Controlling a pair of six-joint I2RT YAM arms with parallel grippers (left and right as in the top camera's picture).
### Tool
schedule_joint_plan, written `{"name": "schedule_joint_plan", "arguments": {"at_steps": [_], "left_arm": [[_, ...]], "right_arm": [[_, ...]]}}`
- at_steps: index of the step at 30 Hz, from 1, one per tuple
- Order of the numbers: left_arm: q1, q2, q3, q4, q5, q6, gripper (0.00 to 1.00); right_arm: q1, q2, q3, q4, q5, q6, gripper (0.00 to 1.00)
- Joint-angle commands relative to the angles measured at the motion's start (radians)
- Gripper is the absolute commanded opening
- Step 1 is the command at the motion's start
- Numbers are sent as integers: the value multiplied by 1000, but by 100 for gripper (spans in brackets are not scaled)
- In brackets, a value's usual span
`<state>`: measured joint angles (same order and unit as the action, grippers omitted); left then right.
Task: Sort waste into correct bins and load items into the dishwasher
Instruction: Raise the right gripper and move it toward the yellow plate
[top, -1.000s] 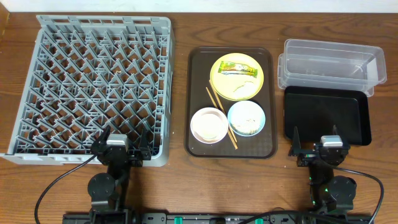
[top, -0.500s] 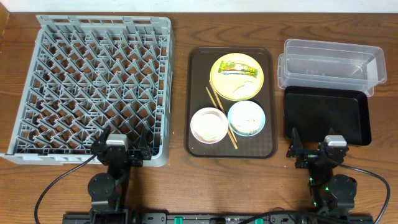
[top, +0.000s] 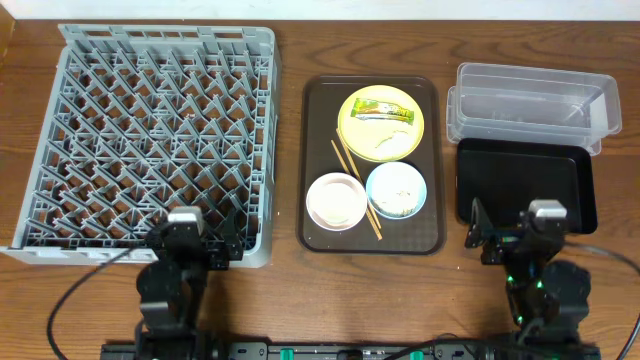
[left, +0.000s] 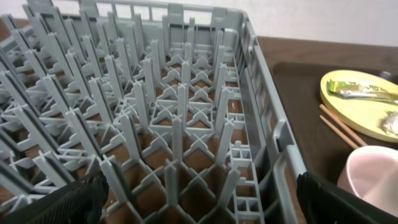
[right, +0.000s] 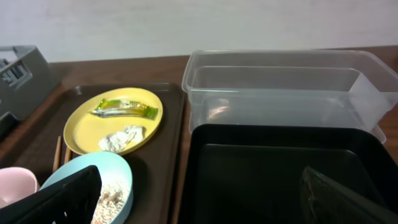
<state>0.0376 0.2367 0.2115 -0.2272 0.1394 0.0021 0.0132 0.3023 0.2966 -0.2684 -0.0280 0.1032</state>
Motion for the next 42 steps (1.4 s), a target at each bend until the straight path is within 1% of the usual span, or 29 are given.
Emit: {"name": "schedule_joint_plan", "arguments": {"at_steps": [1,4,6,9,11,15,27,32,36,42], "left_arm": [[-4,119,113,-25,-1,-8,99],[-4,237,199,-67,0,-8,99],[-4,310,255,-105,0,-8,99],[-4,405,332,-171,5,-8,99],[-4,457,380,-227,11,-8,99],[-4,528,452,-314,10,-8,99],[-4,524,454,-307,10,-8,99],[-4,524,454,-307,10,-8,99],[-4,524,454,-307,10,-8,99],[-4,524,454,-311,10,-35,99]], "right_arm": [[-13,108,90,-16,-11,14,99],[-13,202,164,-53,-33,-30,99],[-13,260,211,-84,-59,-127,99],[-13,327,269,-132,-98,-231,99],[-13,357,298,-160,-116,-247,99],[-13,369,310,-159,-194,-246,99],[-13,369,310,-150,-213,-246,99],[-13,370,310,-142,-212,-204,99],[-13,373,310,-127,-212,-203,99],[-13,431,345,-141,-213,-174,99]]}}
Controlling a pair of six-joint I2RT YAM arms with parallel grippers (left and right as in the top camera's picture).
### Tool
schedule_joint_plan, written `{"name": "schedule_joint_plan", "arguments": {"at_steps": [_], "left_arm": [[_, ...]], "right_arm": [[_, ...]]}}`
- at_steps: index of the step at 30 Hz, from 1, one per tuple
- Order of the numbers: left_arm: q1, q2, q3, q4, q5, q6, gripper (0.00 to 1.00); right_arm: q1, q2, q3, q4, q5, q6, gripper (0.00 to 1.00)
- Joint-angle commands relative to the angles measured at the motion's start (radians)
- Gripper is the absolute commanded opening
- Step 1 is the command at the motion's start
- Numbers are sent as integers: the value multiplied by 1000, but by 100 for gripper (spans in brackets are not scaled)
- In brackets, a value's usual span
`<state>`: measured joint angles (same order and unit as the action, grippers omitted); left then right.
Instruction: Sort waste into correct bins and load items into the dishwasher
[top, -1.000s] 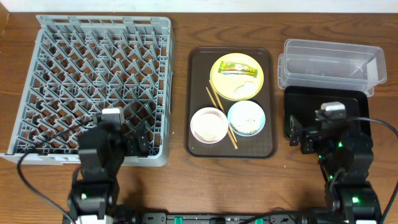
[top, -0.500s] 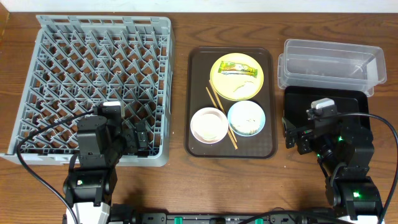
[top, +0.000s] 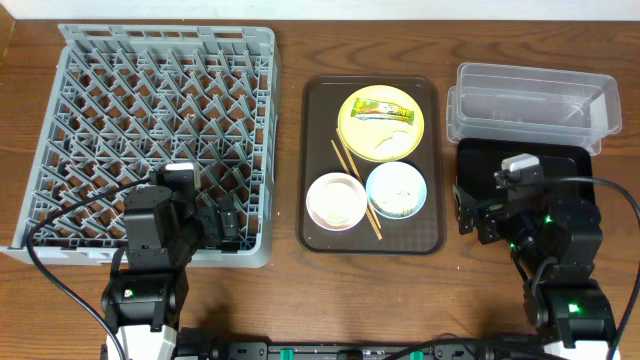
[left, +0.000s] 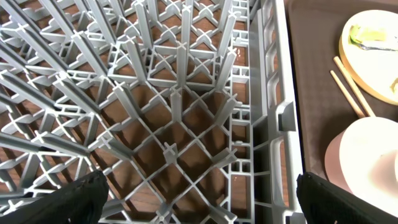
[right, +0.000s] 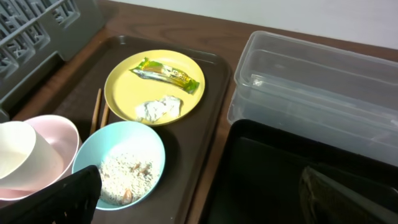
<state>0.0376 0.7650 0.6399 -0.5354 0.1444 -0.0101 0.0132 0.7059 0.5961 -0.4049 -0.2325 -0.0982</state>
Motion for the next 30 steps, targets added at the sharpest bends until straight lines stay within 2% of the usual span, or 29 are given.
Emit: {"name": "schedule_joint_plan", "arguments": {"at_steps": [1,15,30], "left_arm": [[-4,-5,26,-3,5,-23,99],[-4,-3,26,-3,5,-23,99],[-4,-3,26,-3,5,-29,99]], "right_arm": [[-12,63,72,-13,-9,27,99],[1,403,376,-116,-136,26,99],[163,623,578,-115,-134,-5,99]]}}
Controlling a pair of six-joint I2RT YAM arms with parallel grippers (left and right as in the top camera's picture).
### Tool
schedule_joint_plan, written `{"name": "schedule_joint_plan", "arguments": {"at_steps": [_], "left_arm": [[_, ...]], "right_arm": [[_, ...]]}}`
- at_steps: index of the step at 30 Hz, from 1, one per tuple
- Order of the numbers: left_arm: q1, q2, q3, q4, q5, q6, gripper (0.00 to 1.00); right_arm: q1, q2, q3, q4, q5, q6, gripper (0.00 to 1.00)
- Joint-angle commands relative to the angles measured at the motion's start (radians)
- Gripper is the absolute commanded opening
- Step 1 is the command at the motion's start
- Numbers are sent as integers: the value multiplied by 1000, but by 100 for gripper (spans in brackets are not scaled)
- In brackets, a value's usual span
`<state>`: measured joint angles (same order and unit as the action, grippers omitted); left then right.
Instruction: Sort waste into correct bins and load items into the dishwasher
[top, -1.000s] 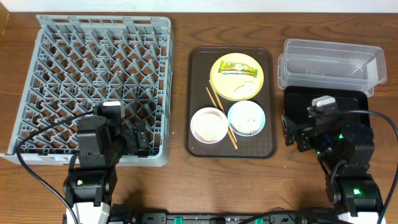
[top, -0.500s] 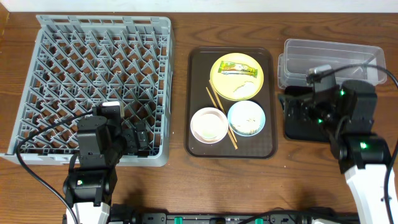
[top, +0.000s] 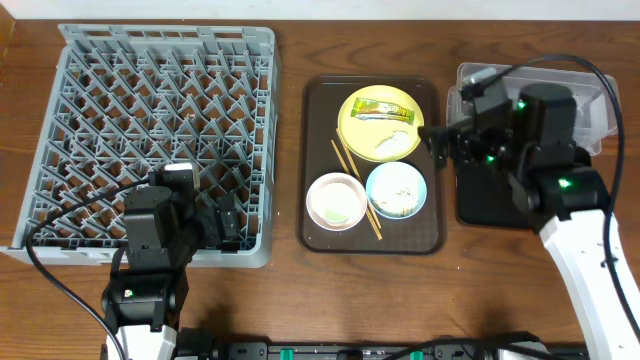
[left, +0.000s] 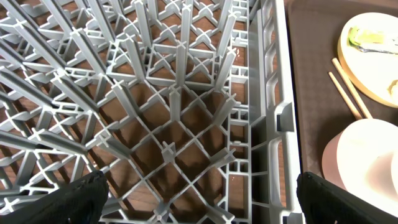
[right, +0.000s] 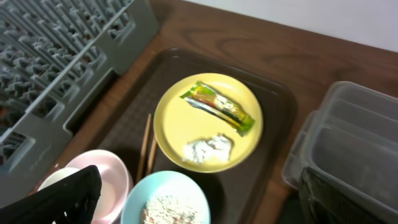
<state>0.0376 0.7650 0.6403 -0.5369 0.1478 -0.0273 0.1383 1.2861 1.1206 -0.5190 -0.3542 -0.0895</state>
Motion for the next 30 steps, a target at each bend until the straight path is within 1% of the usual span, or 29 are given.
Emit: {"name": "schedule_joint_plan", "arguments": {"at_steps": [1,5,10,15,20,24,30], "left_arm": [[-4,-3,25,-1,2,-13,99],[-4,-3,25,-1,1,-12,99],[-4,-3,25,-1,-2,-12,99],[-4,-2,25,-1,-3,-12,99],[-4,-2,25,-1,-3,-12,99],[-4,-2,25,-1,-2,-12,99],[-4,-2,25,-1,-2,-12,99]], "right_arm": [[50,61,69,-2,-13,-16,99],[97,140,154,-40,-12,-43,99],[156,265,294,-167,9,-103,99],[191,287,302,-93,-20,-96,99],[204,288,301,-9,55,-64,99],[211,311,301,17,120,-65,99],[214,382,301,39,121,-82,99]]}}
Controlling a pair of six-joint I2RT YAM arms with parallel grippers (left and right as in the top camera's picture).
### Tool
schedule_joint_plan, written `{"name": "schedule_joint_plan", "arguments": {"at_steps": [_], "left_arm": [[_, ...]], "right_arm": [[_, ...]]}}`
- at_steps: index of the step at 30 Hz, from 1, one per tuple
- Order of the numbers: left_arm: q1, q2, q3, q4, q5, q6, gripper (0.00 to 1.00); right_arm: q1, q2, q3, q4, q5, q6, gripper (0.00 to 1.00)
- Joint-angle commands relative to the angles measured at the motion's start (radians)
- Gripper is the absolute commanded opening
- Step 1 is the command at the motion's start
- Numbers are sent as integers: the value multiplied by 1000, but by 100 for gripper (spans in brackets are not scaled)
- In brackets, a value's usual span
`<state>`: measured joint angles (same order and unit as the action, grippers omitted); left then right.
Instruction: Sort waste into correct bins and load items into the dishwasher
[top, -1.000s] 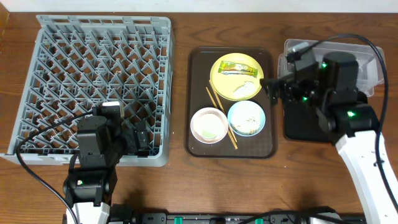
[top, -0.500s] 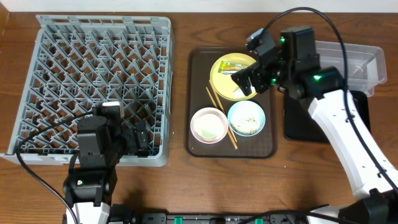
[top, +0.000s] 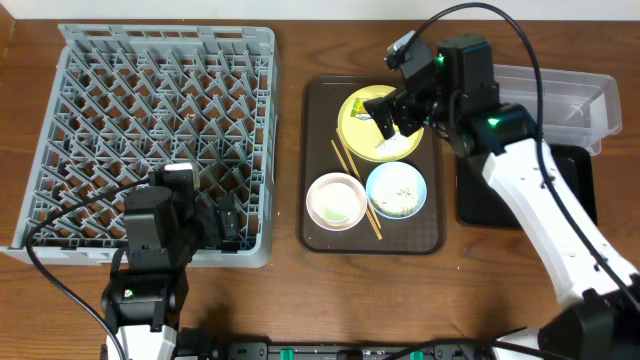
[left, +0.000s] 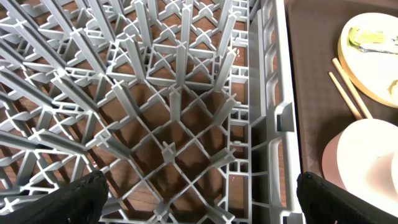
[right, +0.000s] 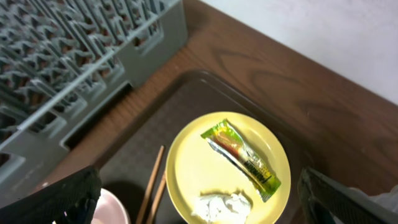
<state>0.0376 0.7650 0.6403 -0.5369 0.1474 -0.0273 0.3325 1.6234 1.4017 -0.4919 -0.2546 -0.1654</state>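
Observation:
On the brown tray a yellow plate carries a green snack wrapper and a crumpled tissue. My right gripper hangs open above this plate, with nothing between its fingers. In front of the plate lie wooden chopsticks, a pink bowl and a blue bowl with food scraps. The grey dish rack fills the left side. My left gripper is open and empty over the rack's front right corner.
Stacked clear plastic bins stand at the back right, and a black bin sits in front of them. My right arm reaches across the black bin. Bare wooden table runs along the front.
My right gripper has moved left and back, from the tray's right edge to above the yellow plate. The plate fills more of the right wrist view. The left arm is unchanged.
Both grippers sat low and open at the table's front edge. Then the left was raised over the rack's front right corner and the right over the black bin. The right then stood between tray and bins, and is now over the yellow plate. Nothing on the tray has moved.

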Motion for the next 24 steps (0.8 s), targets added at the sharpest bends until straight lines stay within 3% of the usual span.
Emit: {"name": "schedule_joint_plan", "arguments": {"at_steps": [1,24], "left_arm": [[-4,-2,25,-1,-2,-12,99],[-4,-2,25,-1,-2,-12,99]], "right_arm": [[23,58,20,19,22,-21,99],[39,267,20,186,22,-61,99]]}}
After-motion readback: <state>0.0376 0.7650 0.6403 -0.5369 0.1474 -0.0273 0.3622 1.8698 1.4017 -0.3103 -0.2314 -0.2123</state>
